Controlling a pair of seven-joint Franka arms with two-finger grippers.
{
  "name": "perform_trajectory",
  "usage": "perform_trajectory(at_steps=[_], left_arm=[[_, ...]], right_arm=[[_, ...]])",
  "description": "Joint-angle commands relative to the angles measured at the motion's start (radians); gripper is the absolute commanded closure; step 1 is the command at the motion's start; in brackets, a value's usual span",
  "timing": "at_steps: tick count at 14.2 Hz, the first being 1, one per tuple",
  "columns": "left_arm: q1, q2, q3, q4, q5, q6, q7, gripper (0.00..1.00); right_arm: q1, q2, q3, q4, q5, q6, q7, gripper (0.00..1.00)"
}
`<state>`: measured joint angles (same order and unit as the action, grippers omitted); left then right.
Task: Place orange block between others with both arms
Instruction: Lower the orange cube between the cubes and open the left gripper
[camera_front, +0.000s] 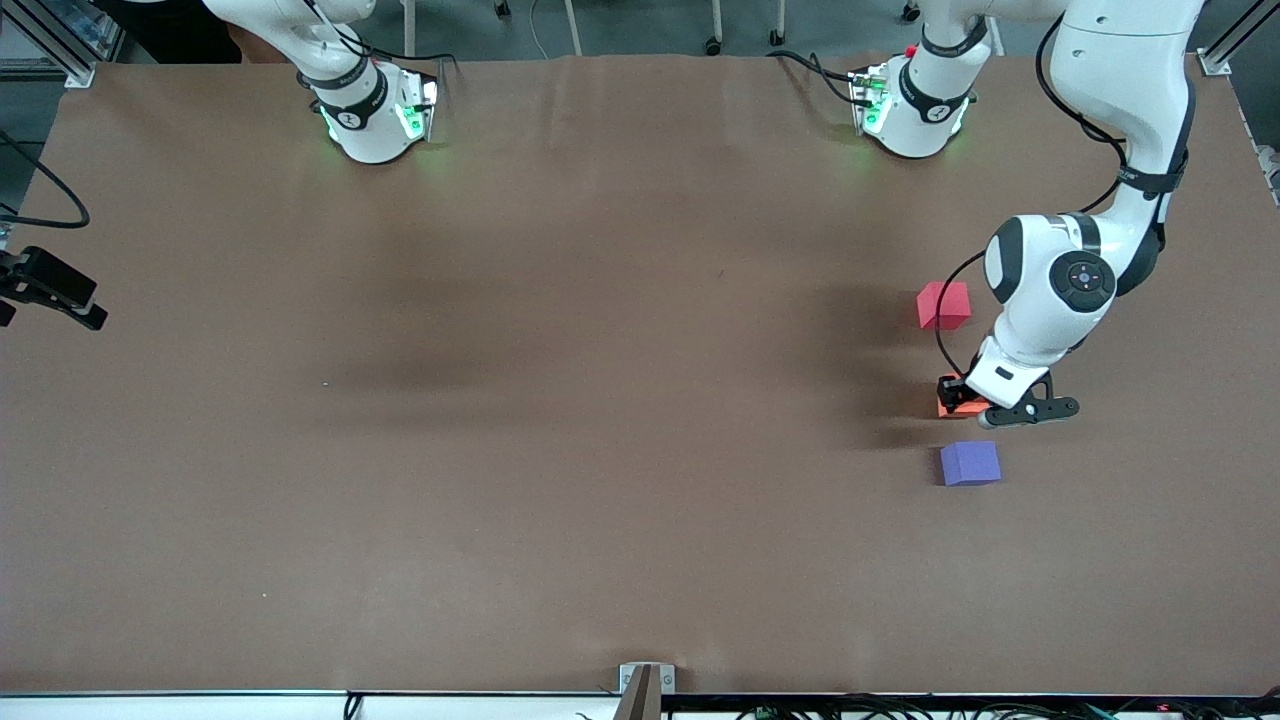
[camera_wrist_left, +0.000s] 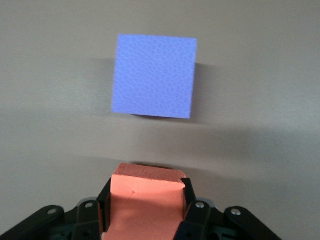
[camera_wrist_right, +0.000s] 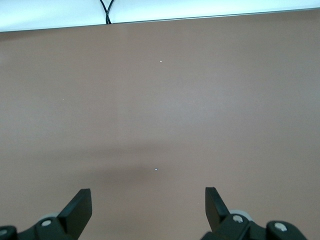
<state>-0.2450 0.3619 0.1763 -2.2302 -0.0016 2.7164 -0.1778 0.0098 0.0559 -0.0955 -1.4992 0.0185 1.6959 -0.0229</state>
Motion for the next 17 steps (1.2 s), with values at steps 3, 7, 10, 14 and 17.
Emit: perform_trajectory(at_steps=[3, 7, 10, 14, 17], left_arm=[[0.029, 0.015, -0.043, -0.012, -0.023, 0.034, 0.011, 0.7], [0.056, 0.012, -0.047, -0.029, -0.023, 0.034, 0.043, 0.7], [0.064, 0.012, -0.051, -0.037, -0.023, 0.034, 0.052, 0.7], [0.064, 0.017, -0.051, -0.037, -0.023, 0.034, 0.052, 0.59], [0.061, 0.017, -0.051, -0.034, -0.023, 0.029, 0.052, 0.12]], right_arm=[[-0.002, -0.007, 0.007, -0.006, 0.0, 0.005, 0.001, 0.0], [-0.002, -0.007, 0.007, -0.007, 0.0, 0.004, 0.001, 0.0], [-0.002, -0.007, 0.007, -0.007, 0.001, 0.004, 0.001, 0.0], [-0.001, -0.007, 0.007, -0.007, 0.0, -0.001, 0.0, 0.0], [-0.002, -0.005, 0.007, -0.007, 0.0, 0.001, 0.0, 0.0]])
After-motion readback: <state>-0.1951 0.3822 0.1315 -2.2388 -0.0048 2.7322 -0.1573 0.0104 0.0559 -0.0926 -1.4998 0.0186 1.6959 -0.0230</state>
